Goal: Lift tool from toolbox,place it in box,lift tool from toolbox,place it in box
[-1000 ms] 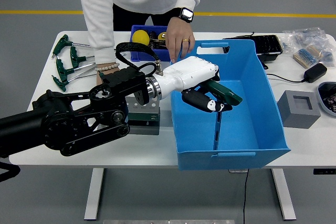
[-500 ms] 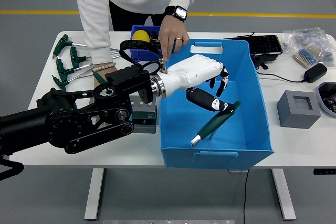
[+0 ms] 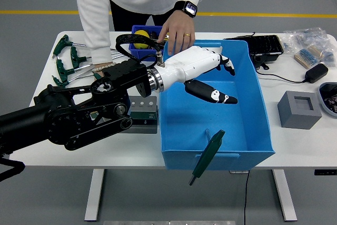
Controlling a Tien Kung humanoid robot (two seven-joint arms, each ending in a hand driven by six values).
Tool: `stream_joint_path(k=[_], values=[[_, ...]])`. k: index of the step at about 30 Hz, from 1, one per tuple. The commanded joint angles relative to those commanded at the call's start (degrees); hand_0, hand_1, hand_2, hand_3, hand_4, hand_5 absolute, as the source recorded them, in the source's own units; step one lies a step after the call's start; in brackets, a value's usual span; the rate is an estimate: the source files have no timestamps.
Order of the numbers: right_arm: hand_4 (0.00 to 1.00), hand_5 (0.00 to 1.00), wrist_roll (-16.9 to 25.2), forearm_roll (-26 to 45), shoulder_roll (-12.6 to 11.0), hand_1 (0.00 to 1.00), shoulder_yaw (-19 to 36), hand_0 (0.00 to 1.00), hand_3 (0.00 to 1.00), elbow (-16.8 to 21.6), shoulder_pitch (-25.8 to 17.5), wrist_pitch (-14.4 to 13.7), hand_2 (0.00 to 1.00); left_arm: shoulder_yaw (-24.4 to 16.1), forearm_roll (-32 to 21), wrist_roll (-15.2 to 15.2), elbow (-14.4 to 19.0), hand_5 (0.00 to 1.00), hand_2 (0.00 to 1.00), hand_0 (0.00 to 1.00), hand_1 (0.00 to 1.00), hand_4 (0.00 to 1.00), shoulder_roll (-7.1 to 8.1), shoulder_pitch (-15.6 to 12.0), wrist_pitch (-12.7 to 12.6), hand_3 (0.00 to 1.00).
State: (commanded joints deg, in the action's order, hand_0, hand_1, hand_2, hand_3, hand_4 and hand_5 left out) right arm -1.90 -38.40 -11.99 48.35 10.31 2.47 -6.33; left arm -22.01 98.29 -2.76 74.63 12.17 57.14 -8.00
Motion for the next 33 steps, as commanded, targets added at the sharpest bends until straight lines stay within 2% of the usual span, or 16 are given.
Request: stream_joint_path(k=[3, 4, 9, 10, 15, 16, 18, 21, 22, 23, 27, 28, 33], values=[[0.971, 0.836, 0.0, 0.2, 0.0, 0.718, -0.2, 0.77, 0.718, 0.0, -0.1, 0.0, 0.742, -3.7, 6.3, 0.2, -0.4, 0.874, 0.763, 0.613, 0.685, 0.987, 1.0, -0.7, 1.1, 0.691], [0.971, 0.836, 0.0, 0.3, 0.0, 0.716, -0.2, 0.767, 0.719, 0.0, -0.2, -0.1, 0.741, -4.8, 7.8, 0.3, -0.6, 0.89, 0.678, 0.582, 0.615, 0.993, 1.46, -1.0, 1.4, 0.64], [0.971, 0.836, 0.0, 0.8, 0.0, 0.716, -0.4, 0.767, 0.719, 0.0, -0.4, 0.0, 0.741, -10.4, 11.5, 1.0, -0.6, 0.89, 0.678, 0.582, 0.615, 0.993, 4.72, -3.2, 2.5, 0.64], [0.971, 0.835, 0.0, 0.8, 0.1, 0.715, -0.4, 0.765, 0.716, 0.0, -0.4, 0.0, 0.739, -11.0, 12.2, 0.9, -0.5, 0.888, 0.613, 0.576, 0.559, 0.987, 5.39, -3.5, 3.0, 0.562], [0.971, 0.835, 0.0, 0.5, 0.2, 0.715, 0.0, 0.765, 0.716, 0.0, -0.5, 0.1, 0.739, -11.9, 15.4, 0.5, 0.2, 0.888, 0.613, 0.576, 0.559, 0.987, 9.24, -5.2, 6.2, 0.562], [0.971, 0.834, 0.0, 0.4, 0.2, 0.715, 0.1, 0.767, 0.715, 0.0, -0.4, 0.1, 0.739, -11.9, 15.7, 0.4, 0.1, 0.887, 0.594, 0.594, 0.541, 0.962, 9.75, -5.4, 6.9, 0.493], [0.971, 0.834, 0.0, 0.1, 0.2, 0.715, 0.5, 0.767, 0.715, 0.0, -0.4, 0.1, 0.739, -11.9, 16.8, -0.1, -0.3, 0.887, 0.594, 0.594, 0.541, 0.962, 10.82, -5.9, 8.4, 0.493], [0.971, 0.834, 0.1, -0.2, 0.4, 0.715, 0.9, 0.767, 0.715, 0.0, -0.3, 0.1, 0.739, -12.2, 17.9, -0.2, -1.0, 0.887, 0.594, 0.594, 0.541, 0.962, 11.9, -6.6, 10.2, 0.493], [0.971, 0.834, 0.1, -0.3, 0.4, 0.71, 0.9, 0.764, 0.715, 0.0, -0.2, 0.2, 0.74, -12.1, 18.4, -0.3, -1.2, 0.872, 0.59, 0.64, 0.54, 0.939, 12.26, -6.9, 10.7, 0.447], [0.971, 0.834, 0.1, -0.3, 0.5, 0.71, 0.9, 0.764, 0.715, 0.0, -0.1, 0.2, 0.74, -12.1, 18.8, -0.6, -1.3, 0.872, 0.59, 0.64, 0.54, 0.939, 12.63, -7.2, 11.3, 0.447], [0.971, 0.834, 0.3, -0.1, 0.7, 0.71, 0.9, 0.764, 0.715, 0.0, -0.1, 0.2, 0.74, -13.2, 21.1, -1.7, -1.4, 0.872, 0.59, 0.64, 0.54, 0.939, 13.18, -8.6, 14.1, 0.447], [0.971, 0.834, 0.3, 0.0, 0.7, 0.708, 0.9, 0.763, 0.715, 0.0, -0.1, 0.2, 0.738, -13.4, 21.7, -2.1, -1.4, 0.884, 0.542, 0.749, 0.53, 0.932, 13.29, -9.0, 14.9, 0.347], [0.971, 0.834, 0.3, 0.6, 0.7, 0.708, 0.5, 0.763, 0.715, 0.0, -0.1, 0.1, 0.738, -13.3, 23.1, -3.2, -0.5, 0.884, 0.542, 0.749, 0.53, 0.932, 14.18, -9.8, 17.5, 0.347]])
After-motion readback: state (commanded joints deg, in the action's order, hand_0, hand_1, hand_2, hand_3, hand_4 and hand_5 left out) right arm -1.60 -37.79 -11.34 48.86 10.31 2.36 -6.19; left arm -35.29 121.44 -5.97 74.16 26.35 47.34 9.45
